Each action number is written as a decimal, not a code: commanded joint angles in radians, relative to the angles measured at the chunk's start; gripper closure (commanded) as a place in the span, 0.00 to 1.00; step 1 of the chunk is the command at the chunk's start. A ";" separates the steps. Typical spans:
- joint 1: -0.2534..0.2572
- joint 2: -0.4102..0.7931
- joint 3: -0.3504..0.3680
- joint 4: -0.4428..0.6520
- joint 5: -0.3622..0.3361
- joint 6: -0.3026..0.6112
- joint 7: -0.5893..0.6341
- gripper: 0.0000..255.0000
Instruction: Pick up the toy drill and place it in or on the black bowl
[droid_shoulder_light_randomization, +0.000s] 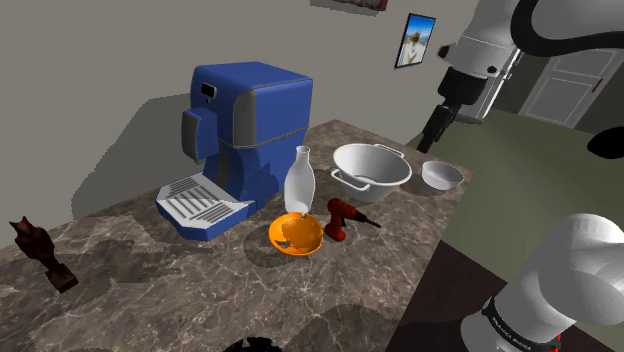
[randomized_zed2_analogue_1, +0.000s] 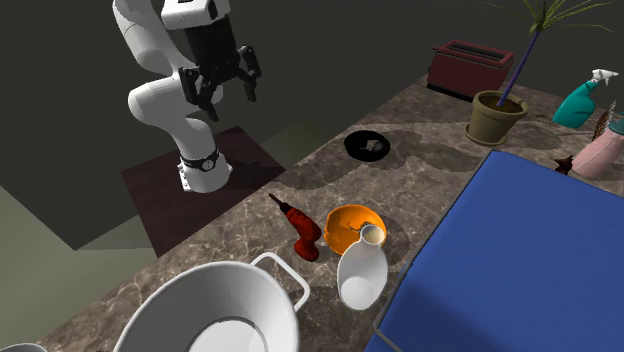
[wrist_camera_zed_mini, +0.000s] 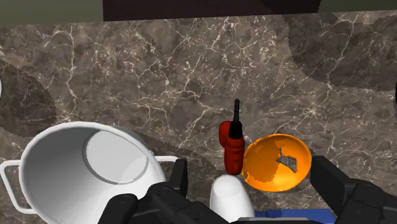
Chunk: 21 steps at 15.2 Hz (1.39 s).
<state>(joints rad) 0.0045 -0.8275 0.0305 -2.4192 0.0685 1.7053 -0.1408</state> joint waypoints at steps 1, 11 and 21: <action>0.000 0.000 0.000 0.000 0.000 0.000 0.000 0.00; 0.014 0.208 0.085 -0.161 0.003 0.340 0.047 0.00; 0.000 0.526 0.167 -0.189 -0.047 0.655 0.124 0.00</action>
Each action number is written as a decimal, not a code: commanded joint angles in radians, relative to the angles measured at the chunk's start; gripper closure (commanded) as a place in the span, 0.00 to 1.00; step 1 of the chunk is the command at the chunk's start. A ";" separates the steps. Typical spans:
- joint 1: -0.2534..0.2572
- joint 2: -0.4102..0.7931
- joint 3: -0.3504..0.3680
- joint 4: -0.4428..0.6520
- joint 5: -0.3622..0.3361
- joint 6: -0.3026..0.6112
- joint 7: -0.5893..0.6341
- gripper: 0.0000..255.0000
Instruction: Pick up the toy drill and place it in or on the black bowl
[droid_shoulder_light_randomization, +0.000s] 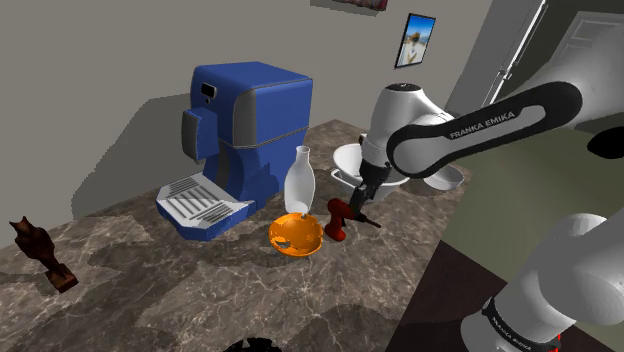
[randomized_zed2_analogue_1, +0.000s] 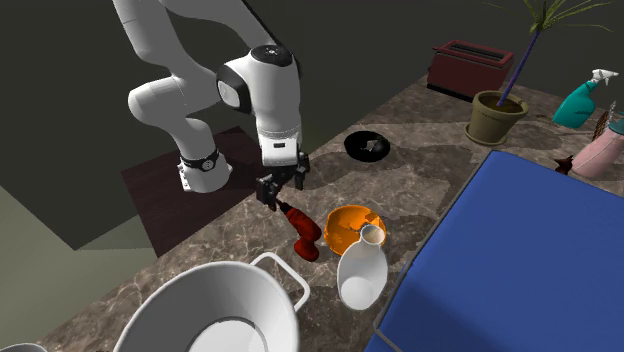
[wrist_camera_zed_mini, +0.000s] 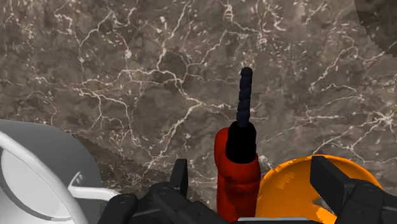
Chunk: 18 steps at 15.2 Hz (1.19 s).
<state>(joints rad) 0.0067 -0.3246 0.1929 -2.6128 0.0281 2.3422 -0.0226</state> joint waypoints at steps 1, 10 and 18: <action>-0.004 0.034 0.005 0.000 -0.009 0.034 0.007 0.00; -0.013 0.113 0.012 -0.030 -0.028 0.140 0.022 0.00; -0.013 0.112 0.012 -0.029 -0.028 0.140 0.022 1.00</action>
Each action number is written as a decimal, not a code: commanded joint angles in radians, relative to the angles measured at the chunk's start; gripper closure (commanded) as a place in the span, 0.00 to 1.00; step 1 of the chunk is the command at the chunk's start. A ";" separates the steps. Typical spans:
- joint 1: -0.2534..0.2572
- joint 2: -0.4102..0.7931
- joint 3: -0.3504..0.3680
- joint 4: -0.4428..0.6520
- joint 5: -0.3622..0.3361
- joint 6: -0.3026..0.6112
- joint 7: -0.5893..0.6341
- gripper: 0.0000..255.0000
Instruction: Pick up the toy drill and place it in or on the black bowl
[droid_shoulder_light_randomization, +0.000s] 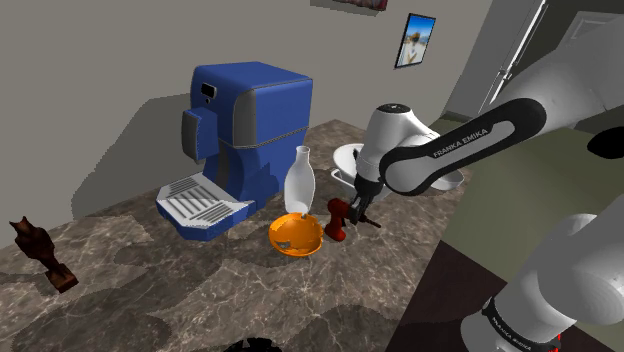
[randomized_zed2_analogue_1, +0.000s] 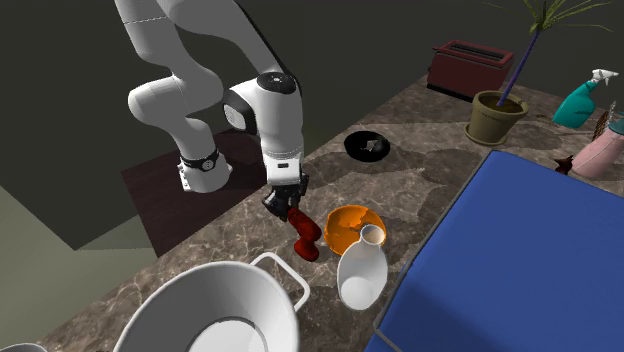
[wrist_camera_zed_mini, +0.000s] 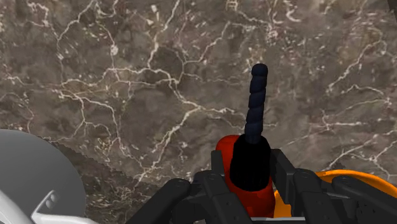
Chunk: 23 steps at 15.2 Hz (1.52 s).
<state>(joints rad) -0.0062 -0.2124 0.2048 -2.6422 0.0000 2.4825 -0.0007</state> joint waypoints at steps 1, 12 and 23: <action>0.000 0.000 0.000 0.000 0.000 0.000 0.000 1.00; 0.006 -0.056 -0.006 0.025 0.014 -0.081 -0.013 1.00; 0.012 -0.154 -0.019 0.101 0.030 -0.253 -0.032 1.00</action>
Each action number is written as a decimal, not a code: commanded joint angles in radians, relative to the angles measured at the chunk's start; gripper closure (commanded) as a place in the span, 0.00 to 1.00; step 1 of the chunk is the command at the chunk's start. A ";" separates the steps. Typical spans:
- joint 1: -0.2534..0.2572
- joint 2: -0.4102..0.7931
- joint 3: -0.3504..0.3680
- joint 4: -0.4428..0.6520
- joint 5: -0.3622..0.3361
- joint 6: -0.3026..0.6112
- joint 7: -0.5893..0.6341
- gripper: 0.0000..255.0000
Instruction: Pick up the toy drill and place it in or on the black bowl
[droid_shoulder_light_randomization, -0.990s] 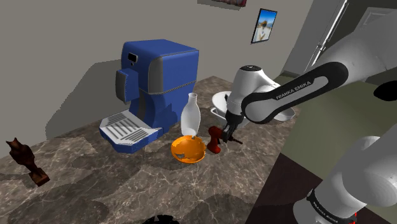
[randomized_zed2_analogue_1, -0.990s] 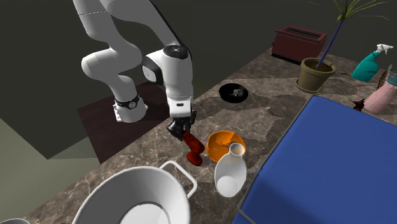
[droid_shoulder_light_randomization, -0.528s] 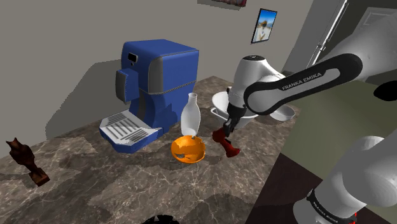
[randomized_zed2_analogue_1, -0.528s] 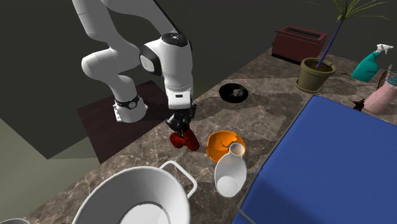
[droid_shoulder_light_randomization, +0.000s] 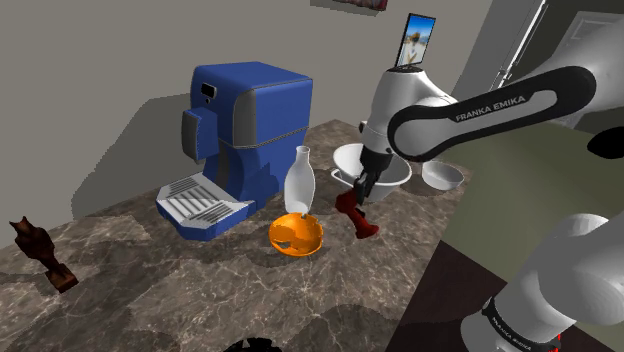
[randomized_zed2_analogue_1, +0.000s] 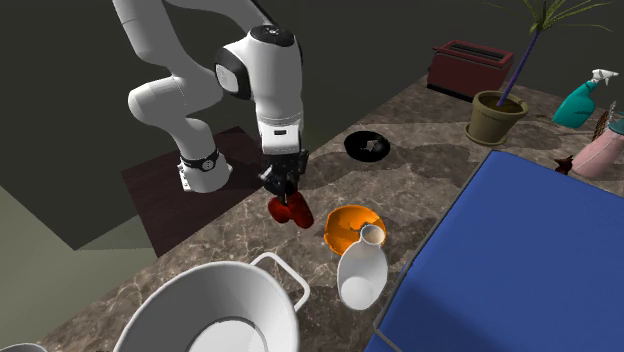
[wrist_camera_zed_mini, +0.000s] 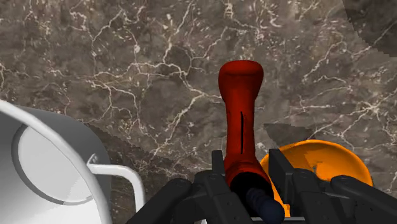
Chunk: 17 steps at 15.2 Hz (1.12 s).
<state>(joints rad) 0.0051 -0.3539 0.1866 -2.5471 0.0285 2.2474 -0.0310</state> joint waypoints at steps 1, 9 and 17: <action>0.001 -0.020 -0.002 0.014 0.003 -0.034 -0.003 1.00; 0.026 -0.069 0.027 0.066 0.021 -0.135 0.039 1.00; 0.112 -0.073 0.175 0.113 0.078 -0.182 0.238 1.00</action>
<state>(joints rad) 0.1086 -0.4400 0.3394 -2.4353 0.1013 2.0528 0.1780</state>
